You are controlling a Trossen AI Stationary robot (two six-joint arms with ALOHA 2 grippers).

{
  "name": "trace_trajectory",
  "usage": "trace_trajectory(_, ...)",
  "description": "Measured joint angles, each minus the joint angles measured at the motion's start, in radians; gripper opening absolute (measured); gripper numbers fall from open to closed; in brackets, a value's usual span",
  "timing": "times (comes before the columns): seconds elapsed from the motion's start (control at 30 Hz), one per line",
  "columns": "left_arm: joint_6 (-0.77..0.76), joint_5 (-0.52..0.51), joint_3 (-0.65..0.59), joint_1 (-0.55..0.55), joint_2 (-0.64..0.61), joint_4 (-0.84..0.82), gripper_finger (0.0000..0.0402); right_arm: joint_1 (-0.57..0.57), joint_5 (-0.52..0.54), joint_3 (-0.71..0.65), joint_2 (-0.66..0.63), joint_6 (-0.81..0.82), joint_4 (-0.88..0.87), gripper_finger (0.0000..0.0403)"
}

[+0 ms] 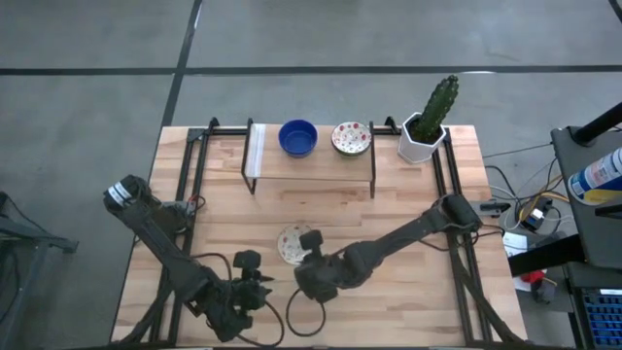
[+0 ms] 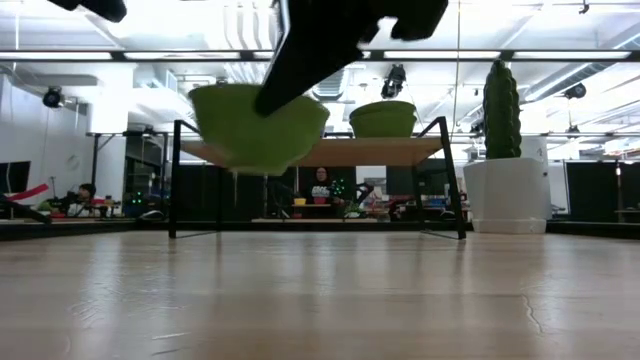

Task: Pick & Place Mini bowls
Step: Stack the white bowl on the white bowls on the shelf

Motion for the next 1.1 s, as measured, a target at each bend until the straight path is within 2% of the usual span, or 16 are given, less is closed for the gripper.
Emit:
trace_trajectory(0.23, -0.068, 0.003, -0.012, -0.021, 0.000, -0.005, 0.0130, 0.002, 0.154, 0.000, -0.061, 0.031, -0.080, 0.0009)
trace_trajectory(0.53, -0.091, 0.006, -0.021, -0.030, 0.001, -0.005, 0.0130, -0.005, 0.465, 0.001, -0.170, 0.064, -0.197, 0.0008)
trace_trajectory(0.73, -0.079, 0.005, -0.021, -0.030, 0.001, 0.003, 0.0130, -0.044, 0.588, 0.001, -0.253, 0.061, -0.242, 0.0008)
trace_trajectory(0.97, -0.078, 0.000, -0.028, -0.030, 0.001, 0.009, 0.0130, -0.144, 0.561, 0.001, -0.326, 0.026, -0.282, 0.0008)
trace_trajectory(1.1, -0.037, -0.021, -0.072, -0.030, 0.001, 0.086, 0.0130, -0.234, 0.472, 0.001, -0.368, 0.074, -0.329, 0.0008)
